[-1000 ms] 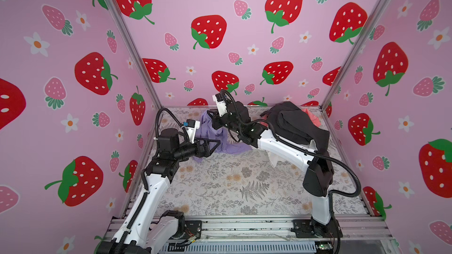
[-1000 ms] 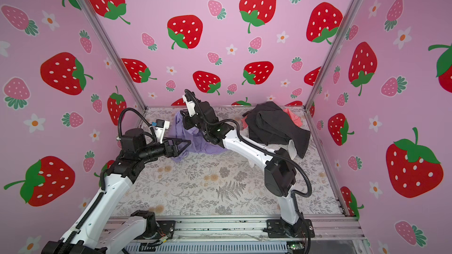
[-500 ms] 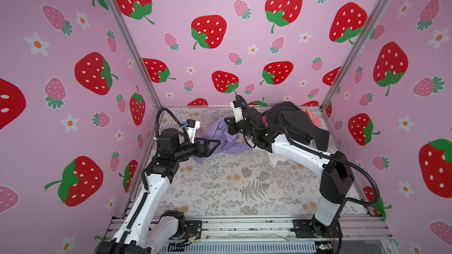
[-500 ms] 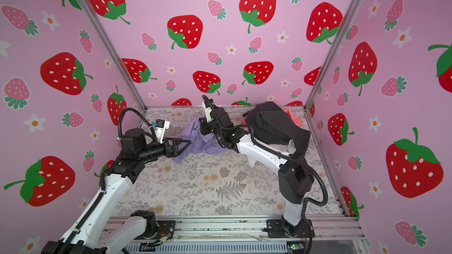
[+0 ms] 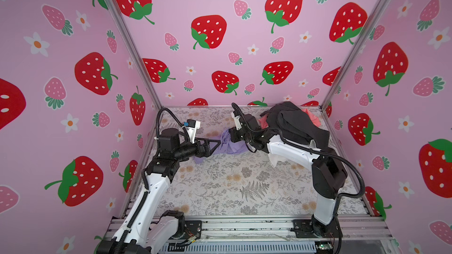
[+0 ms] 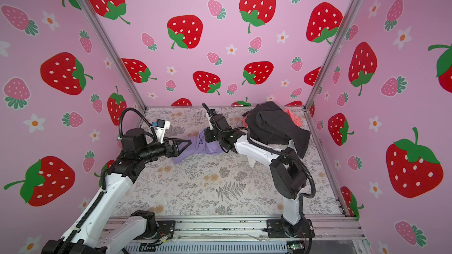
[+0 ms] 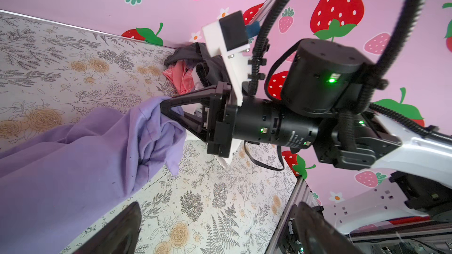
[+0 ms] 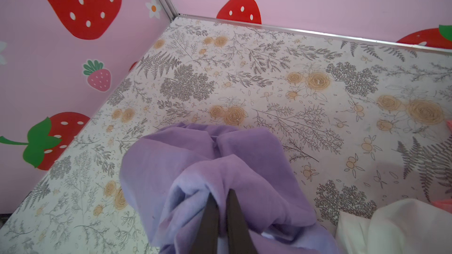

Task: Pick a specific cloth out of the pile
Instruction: 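Lower the lavender cloth onto the table near the left gripper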

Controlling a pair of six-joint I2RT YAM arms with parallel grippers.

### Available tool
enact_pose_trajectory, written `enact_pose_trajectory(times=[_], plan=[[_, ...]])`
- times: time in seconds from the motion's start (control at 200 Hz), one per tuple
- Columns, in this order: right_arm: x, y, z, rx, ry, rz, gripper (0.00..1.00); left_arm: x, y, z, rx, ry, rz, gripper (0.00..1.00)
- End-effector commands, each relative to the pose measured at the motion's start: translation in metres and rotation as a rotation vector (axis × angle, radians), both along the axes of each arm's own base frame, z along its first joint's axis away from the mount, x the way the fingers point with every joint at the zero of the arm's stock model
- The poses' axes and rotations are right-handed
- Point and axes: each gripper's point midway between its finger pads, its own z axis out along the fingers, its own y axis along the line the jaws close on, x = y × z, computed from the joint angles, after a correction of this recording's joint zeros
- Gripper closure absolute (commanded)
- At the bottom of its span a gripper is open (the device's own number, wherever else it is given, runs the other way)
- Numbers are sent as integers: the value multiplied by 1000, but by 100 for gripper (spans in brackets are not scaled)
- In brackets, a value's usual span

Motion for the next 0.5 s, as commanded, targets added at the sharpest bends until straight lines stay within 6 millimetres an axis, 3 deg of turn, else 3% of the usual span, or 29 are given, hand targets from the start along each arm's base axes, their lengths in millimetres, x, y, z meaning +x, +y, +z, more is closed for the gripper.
enact_pose_trajectory(times=[0.0,0.285,0.495], plan=[[7,-1,-21,-45,51,-30,91,1,-2,-3,4,-8,-10,1],[8,11,-54,-61,112,-7,65,3,-2,-6,6,2,-11,1],[-3,27,-71,-14,191,58,61,3,-2,-4,7,-4,-10,1]])
